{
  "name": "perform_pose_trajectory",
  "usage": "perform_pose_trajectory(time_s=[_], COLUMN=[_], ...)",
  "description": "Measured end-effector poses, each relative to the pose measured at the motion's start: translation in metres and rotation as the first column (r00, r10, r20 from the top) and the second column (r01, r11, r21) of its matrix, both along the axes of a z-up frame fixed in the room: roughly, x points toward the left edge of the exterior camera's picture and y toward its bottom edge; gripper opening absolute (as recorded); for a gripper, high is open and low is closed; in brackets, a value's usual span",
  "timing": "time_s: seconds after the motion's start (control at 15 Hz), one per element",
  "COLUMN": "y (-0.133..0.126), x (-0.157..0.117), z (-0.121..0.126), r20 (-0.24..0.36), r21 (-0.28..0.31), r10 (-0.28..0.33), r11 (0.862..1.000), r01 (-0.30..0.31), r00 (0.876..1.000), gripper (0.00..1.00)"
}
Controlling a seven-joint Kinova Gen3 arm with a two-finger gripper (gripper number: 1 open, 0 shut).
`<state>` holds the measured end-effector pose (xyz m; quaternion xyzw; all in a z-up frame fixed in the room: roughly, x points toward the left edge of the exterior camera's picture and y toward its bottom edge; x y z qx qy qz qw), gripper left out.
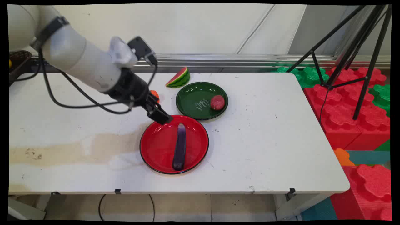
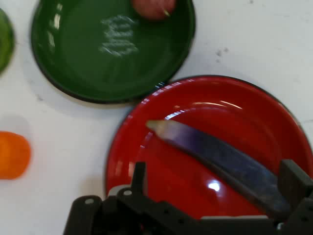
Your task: Pick up the eggplant from the red plate
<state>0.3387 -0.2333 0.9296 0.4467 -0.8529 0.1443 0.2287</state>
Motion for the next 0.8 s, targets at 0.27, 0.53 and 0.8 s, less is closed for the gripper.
perform_pose_trajectory(time_s=[0.27, 0.53, 0.8], y=[0.003, 0.0, -0.004], x=[-0.018, -0.034, -0.042], z=[-0.014, -0.036, -0.055], r20=[-0.025, -0.04, -0.046], r21=[0.042, 0.082, 0.109], r10=[0.032, 0.069, 0.095], r11=[0.999, 0.995, 0.99], r01=[-0.031, -0.065, -0.09], r00=[0.999, 0.997, 0.994], gripper=[1.0, 1.0, 1.0])
